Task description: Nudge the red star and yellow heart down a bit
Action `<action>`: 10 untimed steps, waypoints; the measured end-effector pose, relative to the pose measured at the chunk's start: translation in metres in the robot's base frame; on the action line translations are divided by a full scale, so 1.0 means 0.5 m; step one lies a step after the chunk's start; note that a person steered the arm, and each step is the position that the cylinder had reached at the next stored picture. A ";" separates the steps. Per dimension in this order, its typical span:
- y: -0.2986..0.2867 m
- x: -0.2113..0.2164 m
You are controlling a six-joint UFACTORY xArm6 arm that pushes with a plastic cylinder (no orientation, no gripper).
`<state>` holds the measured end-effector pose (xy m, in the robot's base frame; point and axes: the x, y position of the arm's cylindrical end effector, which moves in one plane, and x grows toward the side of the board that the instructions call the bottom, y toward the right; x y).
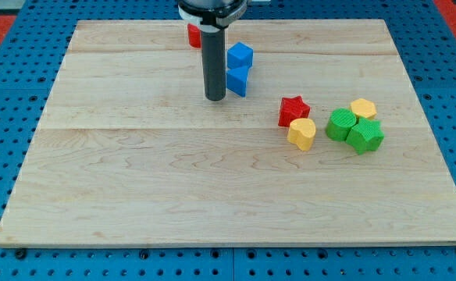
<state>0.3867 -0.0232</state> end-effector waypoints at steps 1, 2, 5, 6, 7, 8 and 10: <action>0.000 0.023; 0.000 0.027; 0.079 0.001; 0.122 0.007; 0.163 -0.018; 0.238 -0.024; 0.292 0.062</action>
<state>0.4176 0.1227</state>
